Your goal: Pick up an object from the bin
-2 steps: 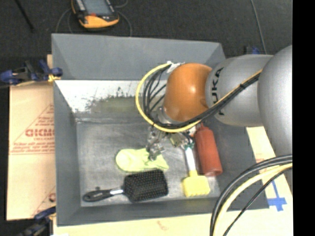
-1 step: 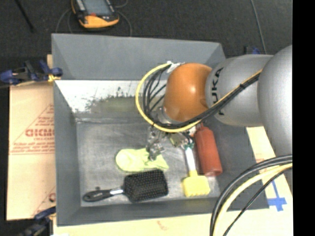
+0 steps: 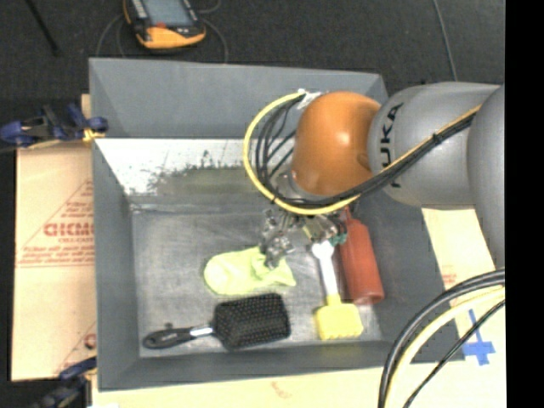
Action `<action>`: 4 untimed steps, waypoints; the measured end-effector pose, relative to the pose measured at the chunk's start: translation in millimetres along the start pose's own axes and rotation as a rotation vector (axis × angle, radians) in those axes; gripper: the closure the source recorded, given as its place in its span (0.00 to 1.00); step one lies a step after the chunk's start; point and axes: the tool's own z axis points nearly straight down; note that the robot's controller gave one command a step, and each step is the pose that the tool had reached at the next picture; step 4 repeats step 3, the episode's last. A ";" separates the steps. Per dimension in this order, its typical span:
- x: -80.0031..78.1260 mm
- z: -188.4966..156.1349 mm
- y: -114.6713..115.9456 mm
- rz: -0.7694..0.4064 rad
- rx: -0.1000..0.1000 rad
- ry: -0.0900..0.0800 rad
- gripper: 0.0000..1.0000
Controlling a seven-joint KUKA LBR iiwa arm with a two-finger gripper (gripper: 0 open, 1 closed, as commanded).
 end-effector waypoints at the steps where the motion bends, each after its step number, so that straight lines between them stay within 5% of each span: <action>1: -12.3 -67.9 18.4 -0.082 0.003 -0.004 1.00; 2: -6.7 -147.7 -10.8 -0.582 0.003 -0.008 1.00; 4: -6.7 -147.6 -10.8 -0.582 0.002 -0.008 1.00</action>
Offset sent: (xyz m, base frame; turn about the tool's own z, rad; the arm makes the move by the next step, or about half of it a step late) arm 0.0099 -0.0074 0.1466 -0.5852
